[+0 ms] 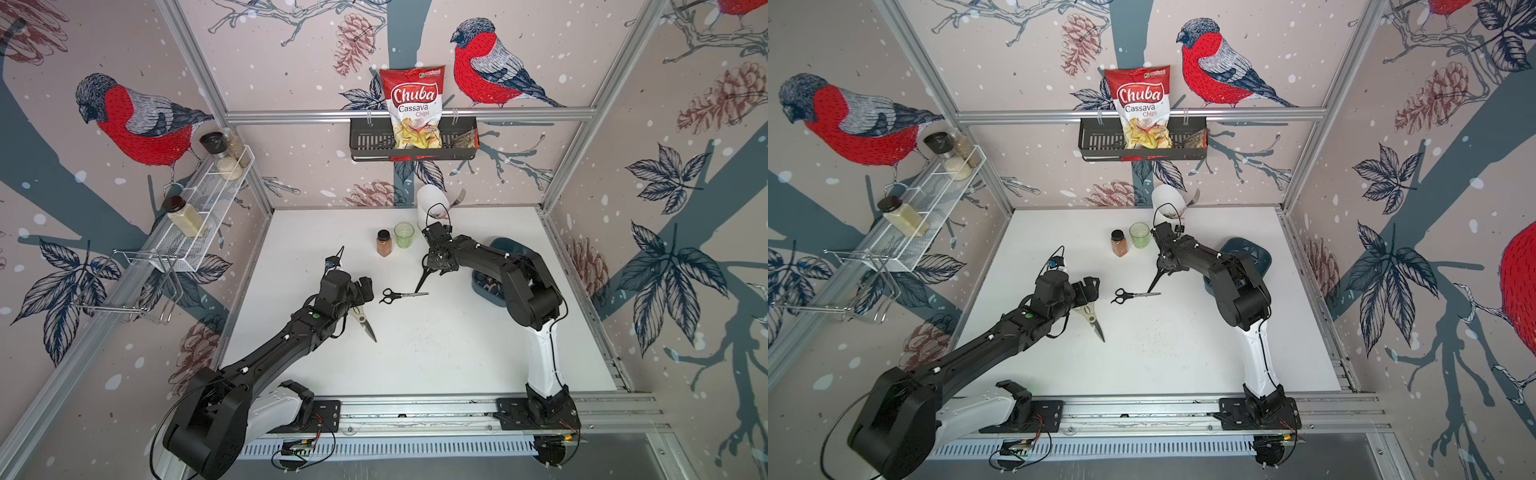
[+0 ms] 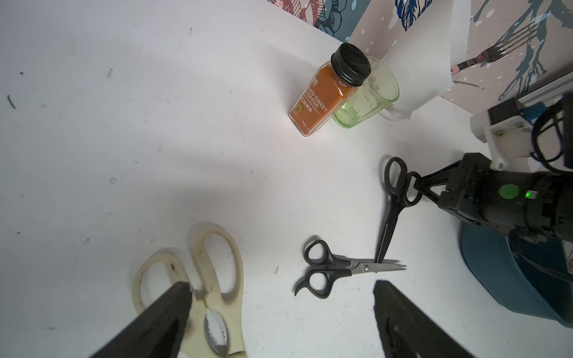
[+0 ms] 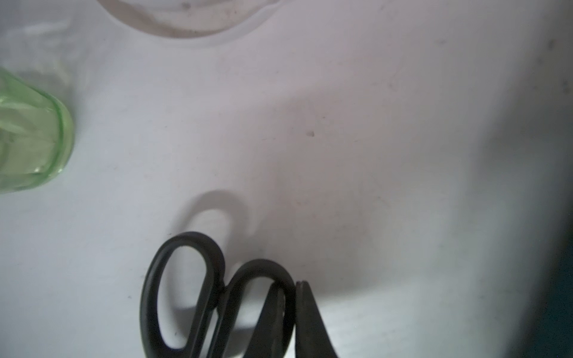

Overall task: Put the scissors into the storage box
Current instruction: Pick up the scissors from the center of the board, then place the scissors in the storage box.

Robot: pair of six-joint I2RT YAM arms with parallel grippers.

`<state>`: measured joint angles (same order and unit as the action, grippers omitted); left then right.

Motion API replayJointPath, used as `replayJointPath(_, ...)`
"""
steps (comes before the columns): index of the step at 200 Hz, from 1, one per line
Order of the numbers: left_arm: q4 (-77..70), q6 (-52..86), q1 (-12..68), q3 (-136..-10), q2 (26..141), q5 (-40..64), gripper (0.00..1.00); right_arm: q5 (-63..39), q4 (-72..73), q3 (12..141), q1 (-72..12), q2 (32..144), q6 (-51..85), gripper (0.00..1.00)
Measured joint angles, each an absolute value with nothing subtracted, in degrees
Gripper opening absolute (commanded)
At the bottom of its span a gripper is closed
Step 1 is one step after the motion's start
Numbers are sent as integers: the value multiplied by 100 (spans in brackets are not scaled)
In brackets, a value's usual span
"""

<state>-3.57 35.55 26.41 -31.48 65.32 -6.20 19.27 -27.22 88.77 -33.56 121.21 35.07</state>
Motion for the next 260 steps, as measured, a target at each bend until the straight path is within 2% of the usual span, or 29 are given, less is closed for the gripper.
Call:
replayJointPath(64,-344,3555,2641,-3148,6532,-617,95,2571,-2641,8591,-3238,11428,3439,0)
replayJointPath(121,-261,3555,2641,-3245,6584,-613,95,2753,-2681,8451,-2484,10709,3162,0)
replayJointPath(213,-233,3559,2641,-3710,7107,-408,95,2071,-2504,6792,-425,9124,2945,0)
replayJointPath(260,-231,3621,2641,-3754,7164,-301,95,1820,-2344,6412,-248,9185,2825,0)
